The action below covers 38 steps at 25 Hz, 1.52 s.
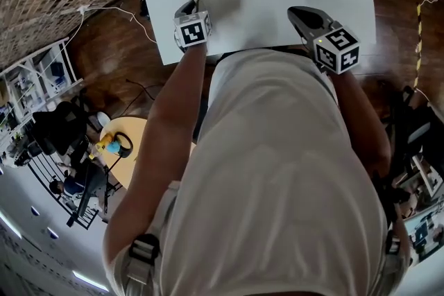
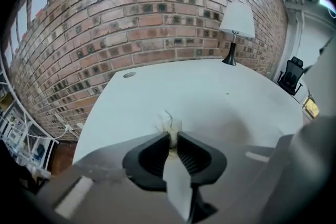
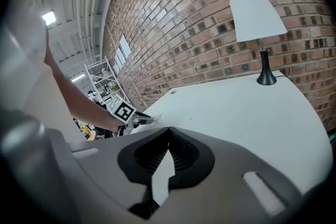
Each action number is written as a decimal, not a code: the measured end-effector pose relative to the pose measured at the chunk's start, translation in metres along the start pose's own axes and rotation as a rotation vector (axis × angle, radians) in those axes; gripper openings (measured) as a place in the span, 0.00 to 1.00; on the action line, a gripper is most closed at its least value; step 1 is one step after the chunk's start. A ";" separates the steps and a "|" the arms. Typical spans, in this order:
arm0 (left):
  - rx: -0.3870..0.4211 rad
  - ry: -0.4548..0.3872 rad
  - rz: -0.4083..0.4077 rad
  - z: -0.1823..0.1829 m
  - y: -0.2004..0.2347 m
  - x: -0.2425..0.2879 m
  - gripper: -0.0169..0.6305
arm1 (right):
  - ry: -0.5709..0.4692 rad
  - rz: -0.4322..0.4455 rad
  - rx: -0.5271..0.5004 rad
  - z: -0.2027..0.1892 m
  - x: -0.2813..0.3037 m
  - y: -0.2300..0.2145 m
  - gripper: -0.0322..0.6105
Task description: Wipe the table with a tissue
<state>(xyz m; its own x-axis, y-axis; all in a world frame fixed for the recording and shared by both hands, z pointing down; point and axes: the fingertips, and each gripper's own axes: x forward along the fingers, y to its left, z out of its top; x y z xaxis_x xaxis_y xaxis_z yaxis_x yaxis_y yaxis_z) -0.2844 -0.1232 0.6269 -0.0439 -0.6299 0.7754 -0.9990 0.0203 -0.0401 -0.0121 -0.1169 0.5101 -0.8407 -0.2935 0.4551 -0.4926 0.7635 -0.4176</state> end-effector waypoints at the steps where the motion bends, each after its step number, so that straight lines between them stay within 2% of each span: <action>1: 0.011 -0.002 -0.008 0.001 -0.004 -0.001 0.11 | -0.001 0.001 0.001 0.000 0.001 0.000 0.06; 5: 0.067 -0.012 -0.061 -0.004 -0.028 0.001 0.11 | -0.006 0.013 -0.003 0.004 0.004 0.002 0.06; 10: 0.136 -0.013 -0.176 -0.011 -0.076 -0.005 0.11 | -0.008 0.017 -0.013 0.005 0.007 0.004 0.06; 14: 0.098 -0.009 -0.270 -0.016 -0.110 -0.013 0.11 | -0.007 0.027 -0.017 0.005 0.006 0.004 0.06; 17: 0.059 0.024 -0.337 -0.014 -0.116 -0.015 0.11 | -0.006 0.038 -0.022 0.006 0.007 0.004 0.06; 20: 0.004 0.077 -0.480 -0.016 -0.132 -0.025 0.11 | -0.010 0.045 -0.017 0.007 0.006 0.004 0.06; 22: -0.041 0.087 -0.532 -0.018 -0.137 -0.027 0.11 | -0.017 0.045 -0.007 0.011 0.006 0.002 0.06; 27: -0.179 0.056 -0.554 -0.011 -0.130 -0.022 0.11 | -0.035 0.032 0.030 0.011 0.002 -0.005 0.06; 31: -0.239 -0.010 -0.523 0.017 -0.119 -0.014 0.11 | -0.040 0.013 0.050 0.007 -0.007 -0.013 0.06; 35: -0.235 -0.052 -0.467 0.047 -0.108 -0.001 0.12 | -0.056 -0.014 0.075 0.005 -0.017 -0.022 0.06; 38: -0.158 -0.035 -0.411 0.060 -0.109 0.013 0.12 | -0.068 -0.040 0.097 0.002 -0.028 -0.031 0.06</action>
<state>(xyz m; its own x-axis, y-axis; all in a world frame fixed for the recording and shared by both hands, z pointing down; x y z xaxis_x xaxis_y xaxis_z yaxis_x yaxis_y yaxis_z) -0.1753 -0.1802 0.6030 0.3553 -0.6361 0.6850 -0.9226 -0.1208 0.3664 0.0260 -0.1335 0.5088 -0.8316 -0.3631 0.4202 -0.5427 0.6920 -0.4761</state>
